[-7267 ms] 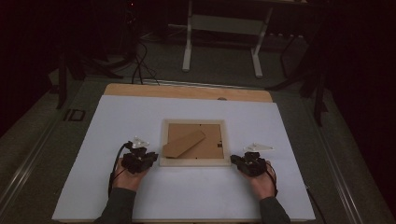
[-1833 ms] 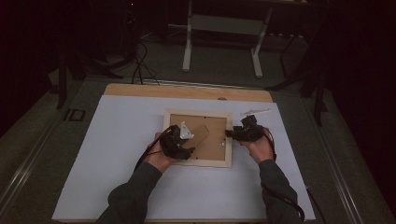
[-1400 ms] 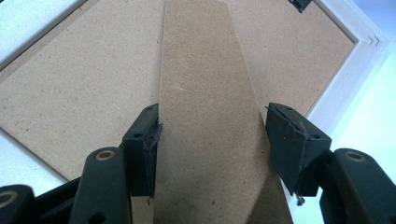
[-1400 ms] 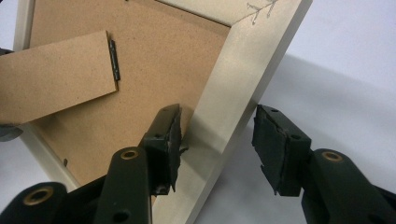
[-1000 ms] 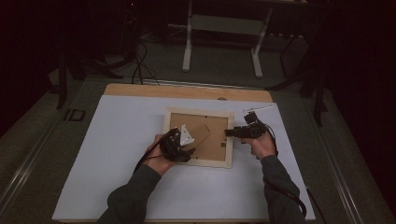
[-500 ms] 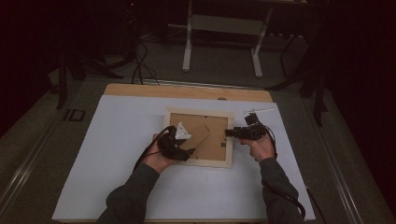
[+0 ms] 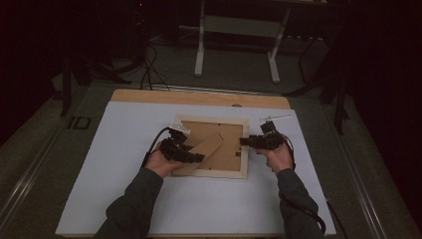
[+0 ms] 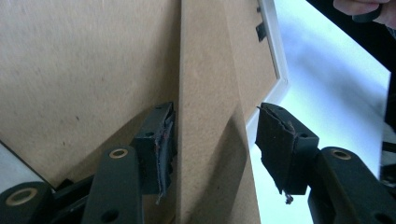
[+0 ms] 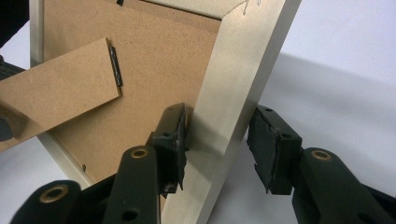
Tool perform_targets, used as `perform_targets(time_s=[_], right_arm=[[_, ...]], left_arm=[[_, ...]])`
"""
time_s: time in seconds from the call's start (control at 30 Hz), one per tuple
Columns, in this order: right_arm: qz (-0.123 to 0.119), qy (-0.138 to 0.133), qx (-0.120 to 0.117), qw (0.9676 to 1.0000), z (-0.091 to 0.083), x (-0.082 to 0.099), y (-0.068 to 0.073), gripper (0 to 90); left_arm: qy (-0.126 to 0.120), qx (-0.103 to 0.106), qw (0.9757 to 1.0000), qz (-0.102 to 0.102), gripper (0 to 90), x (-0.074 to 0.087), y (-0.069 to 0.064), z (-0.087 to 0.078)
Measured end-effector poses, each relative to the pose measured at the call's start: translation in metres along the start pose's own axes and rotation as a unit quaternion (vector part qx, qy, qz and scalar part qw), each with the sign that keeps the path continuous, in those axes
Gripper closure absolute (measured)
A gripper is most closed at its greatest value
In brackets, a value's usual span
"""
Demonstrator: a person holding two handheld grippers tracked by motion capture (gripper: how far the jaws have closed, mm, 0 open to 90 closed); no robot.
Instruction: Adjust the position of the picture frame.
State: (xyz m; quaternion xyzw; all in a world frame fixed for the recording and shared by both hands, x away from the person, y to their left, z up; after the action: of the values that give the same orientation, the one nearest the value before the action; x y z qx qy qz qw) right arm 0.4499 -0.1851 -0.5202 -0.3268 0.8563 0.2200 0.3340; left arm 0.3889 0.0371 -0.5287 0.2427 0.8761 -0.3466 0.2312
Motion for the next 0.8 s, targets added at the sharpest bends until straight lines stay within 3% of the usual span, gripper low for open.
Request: perform_targets(time_s=[0.2, 0.37, 0.8], right_arm=[[-0.004, -0.002, 0.002, 1.0, -0.001, 0.0, 0.001, 57.0], [-0.01, -0.004, 0.006, 0.9999, -0.003, -0.001, 0.002, 57.2], [-0.017, -0.018, 0.028, 0.9993, -0.011, -0.006, 0.001, 58.7]], left_arm=[[0.017, -0.01, 0.9998, 0.009, 58.1, 0.003, 0.0, 0.002], [0.019, -0.005, 0.9998, 0.009, 62.7, 0.002, -0.002, 0.0], [0.014, -0.022, 0.9994, 0.022, 65.8, -0.003, -0.004, 0.003]])
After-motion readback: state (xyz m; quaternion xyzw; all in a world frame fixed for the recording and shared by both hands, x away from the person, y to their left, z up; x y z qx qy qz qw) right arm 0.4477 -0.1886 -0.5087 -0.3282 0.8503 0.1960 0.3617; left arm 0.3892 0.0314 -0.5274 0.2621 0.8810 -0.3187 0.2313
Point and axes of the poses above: each handheld gripper's, and its own axes: z roughly forward along the jaws, x roughly out of its underside, y roughly to its left, the point moved 8 cm from there along z, roughly forward along the jaws, and after that the axes turned 12 degrees about -z, right-handed, at the moved point
